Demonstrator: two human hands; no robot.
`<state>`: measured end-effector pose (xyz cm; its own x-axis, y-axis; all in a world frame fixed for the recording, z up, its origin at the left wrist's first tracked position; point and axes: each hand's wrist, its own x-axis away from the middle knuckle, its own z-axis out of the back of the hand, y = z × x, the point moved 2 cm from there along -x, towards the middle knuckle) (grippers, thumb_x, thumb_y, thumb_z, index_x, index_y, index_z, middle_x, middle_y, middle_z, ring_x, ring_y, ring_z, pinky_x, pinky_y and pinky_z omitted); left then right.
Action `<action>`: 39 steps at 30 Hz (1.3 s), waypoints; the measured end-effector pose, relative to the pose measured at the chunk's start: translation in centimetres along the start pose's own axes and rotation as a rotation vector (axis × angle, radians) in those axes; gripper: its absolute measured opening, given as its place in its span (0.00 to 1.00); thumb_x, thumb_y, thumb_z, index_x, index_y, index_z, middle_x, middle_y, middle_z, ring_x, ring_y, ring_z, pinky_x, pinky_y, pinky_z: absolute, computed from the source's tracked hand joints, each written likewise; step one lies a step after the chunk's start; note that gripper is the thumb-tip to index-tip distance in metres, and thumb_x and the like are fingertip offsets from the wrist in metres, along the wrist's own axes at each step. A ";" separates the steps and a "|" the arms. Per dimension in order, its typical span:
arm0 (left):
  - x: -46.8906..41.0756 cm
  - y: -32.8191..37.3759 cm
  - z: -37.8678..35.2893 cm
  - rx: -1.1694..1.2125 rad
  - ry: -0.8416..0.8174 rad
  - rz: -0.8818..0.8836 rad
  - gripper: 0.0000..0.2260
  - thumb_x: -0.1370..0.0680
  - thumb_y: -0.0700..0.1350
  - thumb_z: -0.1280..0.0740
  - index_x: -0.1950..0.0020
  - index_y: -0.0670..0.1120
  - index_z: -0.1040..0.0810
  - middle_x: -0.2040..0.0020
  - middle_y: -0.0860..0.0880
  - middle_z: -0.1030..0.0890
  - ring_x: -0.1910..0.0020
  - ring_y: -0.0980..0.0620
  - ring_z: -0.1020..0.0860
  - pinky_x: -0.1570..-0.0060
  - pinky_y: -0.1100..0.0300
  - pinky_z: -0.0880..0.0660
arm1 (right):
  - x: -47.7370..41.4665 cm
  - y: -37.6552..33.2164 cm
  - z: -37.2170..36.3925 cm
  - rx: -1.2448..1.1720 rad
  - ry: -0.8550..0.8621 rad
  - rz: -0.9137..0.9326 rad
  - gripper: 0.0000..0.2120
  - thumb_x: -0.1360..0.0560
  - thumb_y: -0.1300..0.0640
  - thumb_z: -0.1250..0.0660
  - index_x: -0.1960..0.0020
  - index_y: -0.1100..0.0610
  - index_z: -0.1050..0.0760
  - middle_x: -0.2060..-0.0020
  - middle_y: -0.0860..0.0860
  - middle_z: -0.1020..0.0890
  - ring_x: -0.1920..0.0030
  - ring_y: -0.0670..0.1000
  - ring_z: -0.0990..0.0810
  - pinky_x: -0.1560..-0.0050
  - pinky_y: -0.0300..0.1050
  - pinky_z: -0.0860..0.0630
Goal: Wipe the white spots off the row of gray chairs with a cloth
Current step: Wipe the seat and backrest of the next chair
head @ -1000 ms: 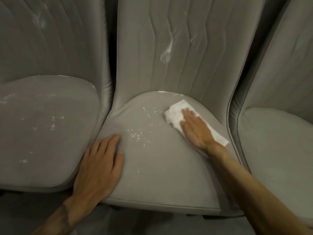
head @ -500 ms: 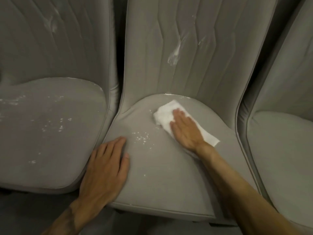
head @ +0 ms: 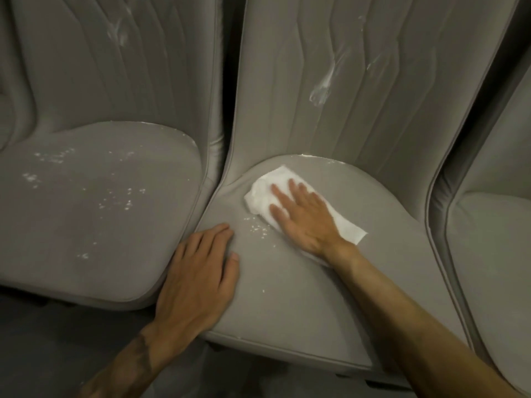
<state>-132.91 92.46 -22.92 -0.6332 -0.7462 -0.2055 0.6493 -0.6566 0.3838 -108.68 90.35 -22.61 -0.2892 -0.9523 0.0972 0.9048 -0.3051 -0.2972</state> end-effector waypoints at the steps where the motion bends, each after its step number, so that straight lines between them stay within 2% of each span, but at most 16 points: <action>1: 0.0 0.0 0.0 0.003 0.000 -0.003 0.23 0.17 0.53 0.46 0.27 0.46 0.26 0.28 0.49 0.24 0.33 0.48 0.25 0.30 0.48 0.29 | 0.4 -0.4 -0.4 0.011 -0.016 0.057 0.31 0.16 0.33 0.57 0.16 0.40 0.54 0.15 0.50 0.54 0.15 0.52 0.55 0.17 0.53 0.57; 3: 0.2 -0.1 0.0 0.011 -0.002 -0.008 0.23 0.17 0.53 0.47 0.26 0.46 0.26 0.27 0.49 0.24 0.32 0.49 0.26 0.29 0.49 0.30 | 0.4 1.0 0.3 0.047 -0.029 0.084 0.31 0.16 0.32 0.54 0.16 0.41 0.51 0.15 0.48 0.52 0.15 0.51 0.53 0.17 0.51 0.55; 7: 0.0 0.1 0.0 0.001 -0.001 -0.004 0.23 0.17 0.53 0.46 0.26 0.47 0.26 0.26 0.50 0.25 0.31 0.49 0.26 0.28 0.50 0.32 | -1.5 6.8 3.1 0.077 0.013 -0.187 0.30 0.14 0.38 0.54 0.15 0.46 0.51 0.15 0.52 0.52 0.15 0.54 0.53 0.17 0.54 0.54; 9: -0.1 0.2 0.0 -0.015 0.010 0.003 0.22 0.17 0.52 0.45 0.27 0.47 0.26 0.27 0.51 0.25 0.32 0.49 0.26 0.30 0.49 0.30 | -3.3 5.5 2.7 0.060 0.035 -0.238 0.29 0.14 0.39 0.55 0.15 0.46 0.53 0.15 0.54 0.53 0.15 0.57 0.54 0.17 0.56 0.54; 11: -0.1 0.3 0.0 -0.022 0.022 0.004 0.21 0.17 0.52 0.44 0.28 0.47 0.25 0.28 0.50 0.24 0.33 0.49 0.26 0.31 0.49 0.29 | -4.2 1.1 0.7 0.031 0.012 -0.137 0.29 0.14 0.40 0.55 0.15 0.45 0.54 0.15 0.54 0.54 0.15 0.57 0.54 0.17 0.55 0.54; 13: 0.0 0.1 0.0 -0.022 0.028 0.000 0.21 0.17 0.51 0.44 0.28 0.46 0.25 0.29 0.50 0.24 0.33 0.49 0.25 0.32 0.49 0.29 | -3.6 -2.9 -1.8 0.017 -0.030 0.076 0.30 0.15 0.37 0.57 0.15 0.42 0.53 0.15 0.51 0.53 0.15 0.54 0.54 0.18 0.53 0.55; 15: 0.0 0.0 0.0 -0.023 0.038 -0.008 0.21 0.17 0.51 0.45 0.28 0.46 0.25 0.29 0.49 0.23 0.33 0.48 0.25 0.31 0.50 0.30 | -2.7 -3.4 -2.2 -0.002 -0.072 0.198 0.31 0.17 0.33 0.59 0.16 0.39 0.52 0.15 0.46 0.52 0.15 0.50 0.54 0.18 0.50 0.56; 17: 0.1 -0.1 -0.1 -0.016 0.049 -0.021 0.21 0.17 0.51 0.45 0.28 0.45 0.25 0.28 0.49 0.24 0.33 0.48 0.25 0.31 0.49 0.30 | -3.6 -0.7 -0.9 0.032 -0.054 0.166 0.27 0.14 0.38 0.55 0.16 0.41 0.51 0.15 0.46 0.51 0.15 0.50 0.53 0.19 0.49 0.55; 19: 0.1 -0.1 -0.1 -0.004 0.048 -0.018 0.21 0.17 0.52 0.44 0.27 0.46 0.25 0.27 0.49 0.25 0.32 0.48 0.26 0.30 0.48 0.30 | -5.2 2.5 1.0 0.116 -0.021 0.027 0.26 0.12 0.45 0.53 0.15 0.46 0.49 0.15 0.50 0.50 0.15 0.52 0.52 0.18 0.51 0.53; 22: 0.0 -0.5 -0.3 -0.006 0.053 0.014 0.23 0.18 0.53 0.44 0.27 0.47 0.27 0.26 0.49 0.26 0.30 0.48 0.28 0.29 0.48 0.31 | -6.5 0.9 1.6 0.076 0.011 -0.094 0.27 0.12 0.45 0.54 0.15 0.47 0.51 0.15 0.52 0.51 0.15 0.54 0.53 0.17 0.55 0.53; 25: 0.1 -0.8 -0.4 0.025 0.080 0.030 0.22 0.18 0.53 0.43 0.26 0.46 0.28 0.27 0.48 0.26 0.30 0.47 0.27 0.29 0.48 0.30 | -4.8 -4.6 -1.2 0.084 -0.025 0.123 0.27 0.13 0.42 0.56 0.15 0.45 0.53 0.15 0.51 0.52 0.15 0.53 0.54 0.17 0.53 0.52; 28: 0.2 -1.1 -0.8 0.085 0.118 0.052 0.19 0.18 0.50 0.41 0.29 0.47 0.28 0.32 0.48 0.25 0.36 0.47 0.26 0.33 0.47 0.27 | -0.8 -5.1 -2.2 -0.014 -0.099 0.297 0.28 0.16 0.36 0.59 0.16 0.38 0.52 0.16 0.43 0.52 0.16 0.45 0.55 0.19 0.44 0.58; 30: 0.3 -1.0 -0.9 0.092 0.139 0.058 0.17 0.18 0.51 0.41 0.31 0.46 0.28 0.34 0.48 0.25 0.38 0.47 0.25 0.35 0.48 0.27 | -0.3 -2.9 -1.1 -0.039 -0.108 0.267 0.26 0.14 0.40 0.54 0.16 0.40 0.50 0.16 0.42 0.50 0.16 0.44 0.54 0.19 0.43 0.58; 32: 0.2 -0.9 -0.8 0.095 0.160 0.060 0.16 0.19 0.51 0.42 0.33 0.46 0.28 0.36 0.48 0.26 0.40 0.48 0.26 0.38 0.50 0.27 | -1.5 -1.0 0.1 -0.013 -0.089 0.156 0.26 0.12 0.45 0.52 0.16 0.45 0.50 0.16 0.44 0.50 0.16 0.46 0.53 0.17 0.47 0.57; 35: 0.2 -1.1 -0.8 0.131 0.192 0.075 0.12 0.19 0.50 0.41 0.38 0.47 0.29 0.42 0.50 0.27 0.46 0.51 0.28 0.44 0.54 0.27 | -2.1 -3.2 -0.1 0.048 -0.070 0.072 0.27 0.13 0.43 0.54 0.15 0.44 0.54 0.15 0.47 0.54 0.15 0.50 0.56 0.17 0.51 0.57; 39: 0.4 -1.3 -0.8 0.245 0.250 0.069 0.05 0.18 0.50 0.42 0.47 0.50 0.30 0.48 0.54 0.30 0.52 0.55 0.30 0.51 0.59 0.30 | 3.2 -6.8 -2.5 -0.032 -0.102 0.298 0.28 0.16 0.36 0.60 0.17 0.38 0.56 0.16 0.41 0.56 0.16 0.43 0.59 0.19 0.43 0.62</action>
<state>-133.73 92.92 -24.20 -0.4490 -0.8118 -0.3733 0.5477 -0.5802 0.6029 -116.53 89.35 -22.70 0.0215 -0.9952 0.0956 0.9341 -0.0141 -0.3567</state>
